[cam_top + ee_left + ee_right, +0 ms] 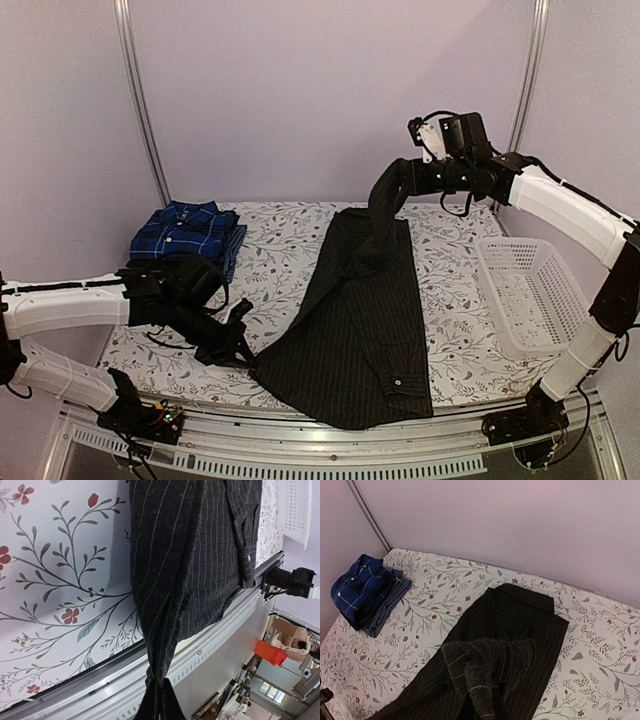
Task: Fold and stack the long sleeve shirts
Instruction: Fold the 1/3-folded shirt at the center of the board.
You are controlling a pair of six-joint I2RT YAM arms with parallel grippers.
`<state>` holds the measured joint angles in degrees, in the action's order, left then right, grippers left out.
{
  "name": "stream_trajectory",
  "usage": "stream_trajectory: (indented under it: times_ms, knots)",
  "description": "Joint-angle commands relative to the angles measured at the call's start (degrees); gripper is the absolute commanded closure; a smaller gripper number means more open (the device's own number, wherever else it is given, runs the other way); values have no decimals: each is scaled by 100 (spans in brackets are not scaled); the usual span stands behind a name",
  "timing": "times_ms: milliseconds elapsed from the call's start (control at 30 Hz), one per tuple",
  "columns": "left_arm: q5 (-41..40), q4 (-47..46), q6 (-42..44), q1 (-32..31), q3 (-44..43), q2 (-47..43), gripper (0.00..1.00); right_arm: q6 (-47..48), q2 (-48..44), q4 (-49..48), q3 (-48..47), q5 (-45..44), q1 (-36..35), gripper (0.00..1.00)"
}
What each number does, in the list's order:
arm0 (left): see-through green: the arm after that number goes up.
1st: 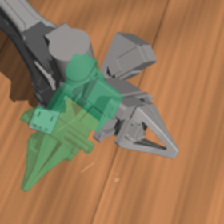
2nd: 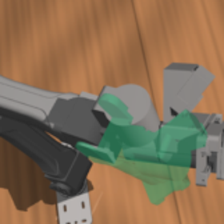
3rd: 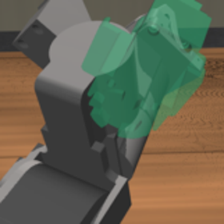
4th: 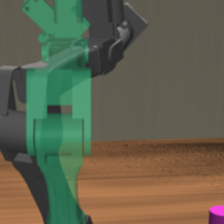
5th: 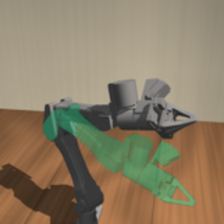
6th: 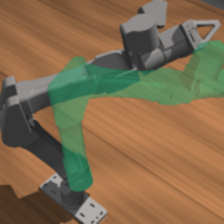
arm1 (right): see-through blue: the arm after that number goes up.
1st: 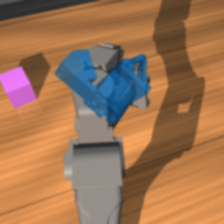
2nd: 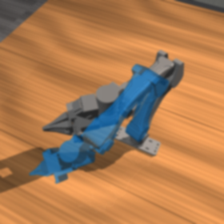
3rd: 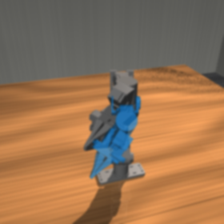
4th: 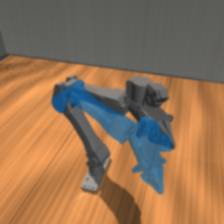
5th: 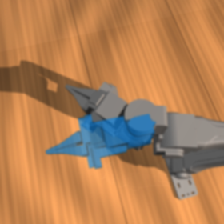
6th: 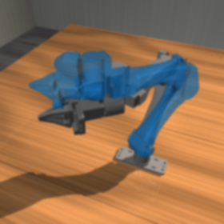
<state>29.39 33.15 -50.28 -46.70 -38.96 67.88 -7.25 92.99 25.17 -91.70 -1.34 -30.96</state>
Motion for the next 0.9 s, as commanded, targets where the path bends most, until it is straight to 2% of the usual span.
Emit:
stream_trajectory:
  times_ms: [0,133,367,600,867]
  knots:
    - [186,-316,227,37,-239,264,100,-723,25,-561,1379,827,29,100]
    - [109,-425,401,52,-367,614,100,-1110,428,-1120,2209,1173,-26,100]
    - [-73,-356,968,435,-641,1087,100,-1516,1582,-1714,2424,1471,-147,100]
    - [-16,-125,1613,1233,-911,1369,100,-1630,2591,-1746,1746,1217,-143,100]
    - [178,127,1758,1253,-1007,1177,100,-1408,2902,-1006,418,938,-52,100]
